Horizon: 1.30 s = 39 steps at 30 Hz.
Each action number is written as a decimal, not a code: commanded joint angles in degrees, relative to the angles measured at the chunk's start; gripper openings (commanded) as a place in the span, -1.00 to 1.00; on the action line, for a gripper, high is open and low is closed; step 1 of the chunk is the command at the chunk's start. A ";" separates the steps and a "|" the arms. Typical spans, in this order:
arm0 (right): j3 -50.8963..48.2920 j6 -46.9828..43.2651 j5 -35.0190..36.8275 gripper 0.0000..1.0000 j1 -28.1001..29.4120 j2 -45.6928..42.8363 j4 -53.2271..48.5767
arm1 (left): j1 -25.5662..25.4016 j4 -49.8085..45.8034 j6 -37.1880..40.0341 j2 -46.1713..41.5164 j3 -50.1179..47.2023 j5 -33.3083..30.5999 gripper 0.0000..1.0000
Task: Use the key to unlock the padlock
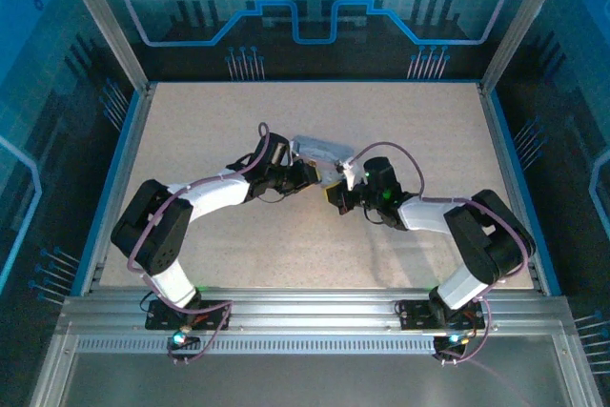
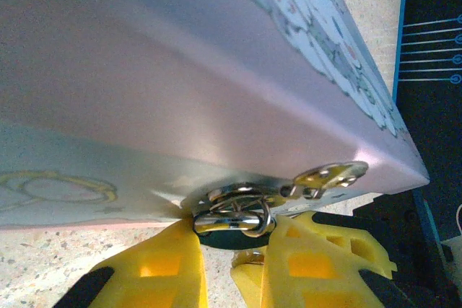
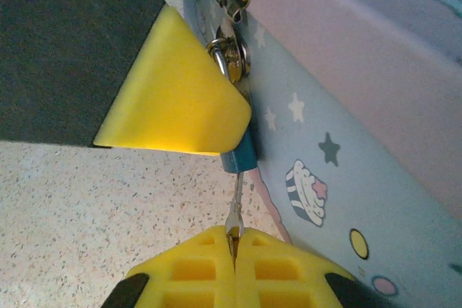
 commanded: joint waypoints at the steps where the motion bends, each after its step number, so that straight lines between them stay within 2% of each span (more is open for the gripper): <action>1: 3.33 0.10 4.52 -1.00 -2.06 0.54 6.18 | -1.93 -0.19 -0.44 -1.26 -0.84 8.17 -0.65; 12: 2.48 -2.35 5.69 -1.00 -3.16 -1.30 2.38 | -1.93 0.20 -0.47 -0.84 -1.37 7.76 -0.66; 27: 5.32 0.74 1.02 -1.00 -2.94 2.52 5.99 | -1.98 0.25 -0.50 -0.56 -1.17 8.07 -0.65; 39: 6.23 -1.22 4.85 -1.00 -2.06 4.34 4.65 | -2.01 0.50 -0.99 -0.73 -1.01 8.27 -0.66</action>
